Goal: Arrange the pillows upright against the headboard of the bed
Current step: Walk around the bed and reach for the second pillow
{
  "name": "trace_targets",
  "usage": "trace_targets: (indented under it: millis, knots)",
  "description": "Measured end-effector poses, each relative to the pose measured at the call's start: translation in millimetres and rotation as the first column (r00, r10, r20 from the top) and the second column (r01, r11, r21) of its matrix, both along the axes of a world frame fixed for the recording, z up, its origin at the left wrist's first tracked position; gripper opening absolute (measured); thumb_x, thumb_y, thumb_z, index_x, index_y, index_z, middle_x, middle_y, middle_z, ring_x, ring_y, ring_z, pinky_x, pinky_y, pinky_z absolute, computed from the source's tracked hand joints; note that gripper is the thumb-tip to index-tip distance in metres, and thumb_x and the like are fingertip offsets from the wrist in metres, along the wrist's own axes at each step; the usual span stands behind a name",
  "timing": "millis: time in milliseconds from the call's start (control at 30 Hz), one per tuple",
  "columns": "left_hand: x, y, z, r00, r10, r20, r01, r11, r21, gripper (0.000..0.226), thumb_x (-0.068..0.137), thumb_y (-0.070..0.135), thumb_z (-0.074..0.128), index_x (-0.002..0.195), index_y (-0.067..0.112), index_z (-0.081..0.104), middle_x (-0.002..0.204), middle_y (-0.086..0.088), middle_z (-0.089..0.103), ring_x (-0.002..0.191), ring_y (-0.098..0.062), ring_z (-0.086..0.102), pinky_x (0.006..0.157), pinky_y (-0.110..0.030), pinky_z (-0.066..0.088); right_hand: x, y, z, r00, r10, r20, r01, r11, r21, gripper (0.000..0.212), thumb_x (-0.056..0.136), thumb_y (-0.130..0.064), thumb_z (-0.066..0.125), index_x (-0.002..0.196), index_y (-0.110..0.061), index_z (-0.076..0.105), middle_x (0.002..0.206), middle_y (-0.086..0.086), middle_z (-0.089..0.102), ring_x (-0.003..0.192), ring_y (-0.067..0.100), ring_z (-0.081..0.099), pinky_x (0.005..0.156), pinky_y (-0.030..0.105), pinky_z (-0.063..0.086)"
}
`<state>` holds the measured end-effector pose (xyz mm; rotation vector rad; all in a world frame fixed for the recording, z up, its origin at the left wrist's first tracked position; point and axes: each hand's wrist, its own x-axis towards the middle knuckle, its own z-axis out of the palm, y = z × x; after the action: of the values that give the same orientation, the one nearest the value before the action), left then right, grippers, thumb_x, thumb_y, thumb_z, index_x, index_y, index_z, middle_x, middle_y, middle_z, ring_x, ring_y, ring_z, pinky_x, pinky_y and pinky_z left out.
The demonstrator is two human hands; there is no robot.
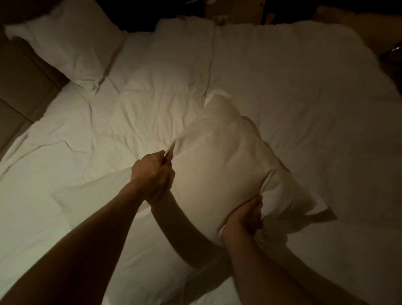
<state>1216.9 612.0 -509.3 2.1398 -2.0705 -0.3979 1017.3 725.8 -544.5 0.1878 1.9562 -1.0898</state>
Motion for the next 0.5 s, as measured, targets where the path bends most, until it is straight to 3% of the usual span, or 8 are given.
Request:
trace_targets:
  millis: [33, 100, 200, 333, 500]
  knots:
    - [3.8, 0.8, 11.7, 0.999, 0.031, -0.015, -0.031, 0.999, -0.021, 0.037, 0.104, 0.043, 0.036, 0.084, 0.018, 0.054, 0.073, 0.002, 0.060, 0.069, -0.023, 0.061, 0.060, -0.034, 0.045, -0.2, -5.1, 13.6, 0.994, -0.105, 0.029, 0.105, 0.994, -0.001, 0.084, 0.093, -0.071, 0.037, 0.150, -0.010, 0.029, 0.149, 0.026, 0.039, 0.132, 0.043, 0.044, 0.107, 0.052, 0.036]
    - [9.0, 8.9, 41.0, 0.990, 0.125, -0.060, -0.130, 0.987, -0.099, 0.036, 0.105, 0.040, 0.038, 0.083, 0.016, 0.055, 0.072, 0.001, 0.057, 0.067, -0.021, 0.057, 0.056, -0.032, 0.037, 1.0, -20.4, 42.6, 0.990, -0.141, 0.029, 0.142, 0.989, -0.029, 0.088, 0.087, -0.075, 0.045, 0.142, -0.007, 0.039, 0.139, 0.027, 0.049, 0.123, 0.045, 0.050, 0.101, 0.054, 0.039]
    - [28.1, 19.4, 78.9, 0.961, 0.250, -0.118, -0.269, 0.943, -0.195, 0.033, 0.103, 0.034, 0.040, 0.079, 0.017, 0.053, 0.070, 0.002, 0.056, 0.064, -0.021, 0.057, 0.057, -0.029, 0.036, 6.9, -44.3, 82.4, 0.996, -0.060, -0.067, 0.050, 0.989, -0.138, 0.090, 0.082, -0.078, 0.048, 0.133, -0.005, 0.046, 0.129, 0.027, 0.056, 0.116, 0.045, 0.055, 0.095, 0.049, 0.043]
    - [65.9, 32.2, 130.9, 0.916, 0.363, -0.168, -0.389, 0.908, -0.157, 0.021, 0.095, 0.027, 0.040, 0.081, 0.020, 0.054, 0.078, -0.002, 0.063, 0.073, -0.027, 0.060, 0.070, -0.037, 0.047, 22.8, -73.7, 150.0, 0.980, 0.070, -0.188, -0.114, 0.966, -0.232, 0.093, 0.081, -0.079, 0.048, 0.137, -0.005, 0.043, 0.132, 0.028, 0.054, 0.120, 0.045, 0.052, 0.098, 0.048, 0.041]
    - [95.2, 64.9, 187.0, 0.867, 0.430, -0.250, -0.487, 0.838, -0.248, 0.044, 0.105, 0.042, 0.029, 0.082, 0.017, 0.056, 0.079, -0.003, 0.062, 0.071, -0.024, 0.057, 0.068, -0.036, 0.042, 52.9, -96.1, 226.9, 0.925, 0.200, -0.324, -0.311, 0.887, -0.341, 0.097, 0.076, -0.086, 0.043, 0.132, -0.006, 0.044, 0.130, 0.025, 0.055, 0.120, 0.044, 0.052, 0.101, 0.048, 0.042]
